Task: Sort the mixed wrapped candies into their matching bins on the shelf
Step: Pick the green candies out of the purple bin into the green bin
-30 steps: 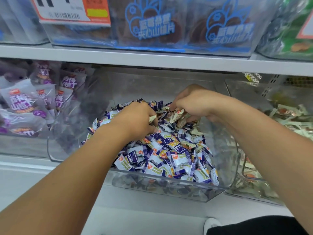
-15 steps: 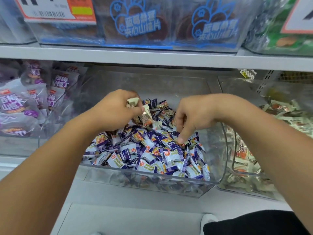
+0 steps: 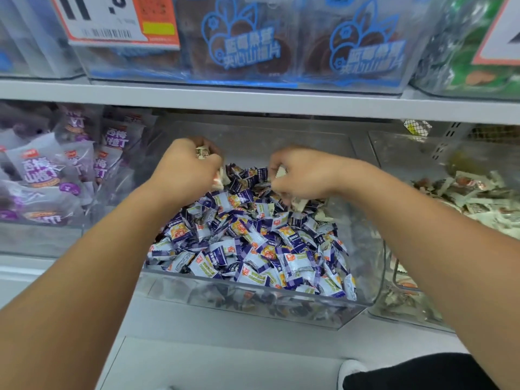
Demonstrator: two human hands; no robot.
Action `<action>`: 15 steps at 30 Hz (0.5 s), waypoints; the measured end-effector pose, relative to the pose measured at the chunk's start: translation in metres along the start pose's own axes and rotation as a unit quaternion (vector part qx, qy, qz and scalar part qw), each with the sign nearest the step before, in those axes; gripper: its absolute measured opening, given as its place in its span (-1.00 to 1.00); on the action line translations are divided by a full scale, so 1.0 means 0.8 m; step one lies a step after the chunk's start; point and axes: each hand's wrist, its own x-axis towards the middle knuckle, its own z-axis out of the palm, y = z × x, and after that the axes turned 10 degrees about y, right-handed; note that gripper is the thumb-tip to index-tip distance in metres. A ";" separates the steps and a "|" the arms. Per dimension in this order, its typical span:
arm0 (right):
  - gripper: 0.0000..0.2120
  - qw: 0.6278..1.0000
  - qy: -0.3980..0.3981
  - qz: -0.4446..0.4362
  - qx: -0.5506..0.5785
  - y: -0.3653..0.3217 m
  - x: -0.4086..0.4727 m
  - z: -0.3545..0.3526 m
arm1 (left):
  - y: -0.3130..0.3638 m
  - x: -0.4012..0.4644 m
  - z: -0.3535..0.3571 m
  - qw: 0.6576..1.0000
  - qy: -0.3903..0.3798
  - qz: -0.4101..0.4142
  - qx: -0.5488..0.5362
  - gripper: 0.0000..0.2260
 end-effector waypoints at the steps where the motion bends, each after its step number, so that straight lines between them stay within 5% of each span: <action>1: -0.86 1.000 -0.008 0.008 -0.028 -0.002 0.008 0.006 | -0.003 0.002 -0.003 1.000 0.005 0.008 0.014 -0.89; 6: -0.70 0.990 -0.058 0.027 -0.127 -0.005 0.029 0.027 | -0.018 0.001 -0.019 0.991 0.004 0.010 0.137 -0.73; 15: -0.88 0.987 -0.039 -0.002 -0.155 0.001 0.038 0.041 | -0.025 -0.005 -0.022 0.981 -0.082 0.065 0.166 -0.78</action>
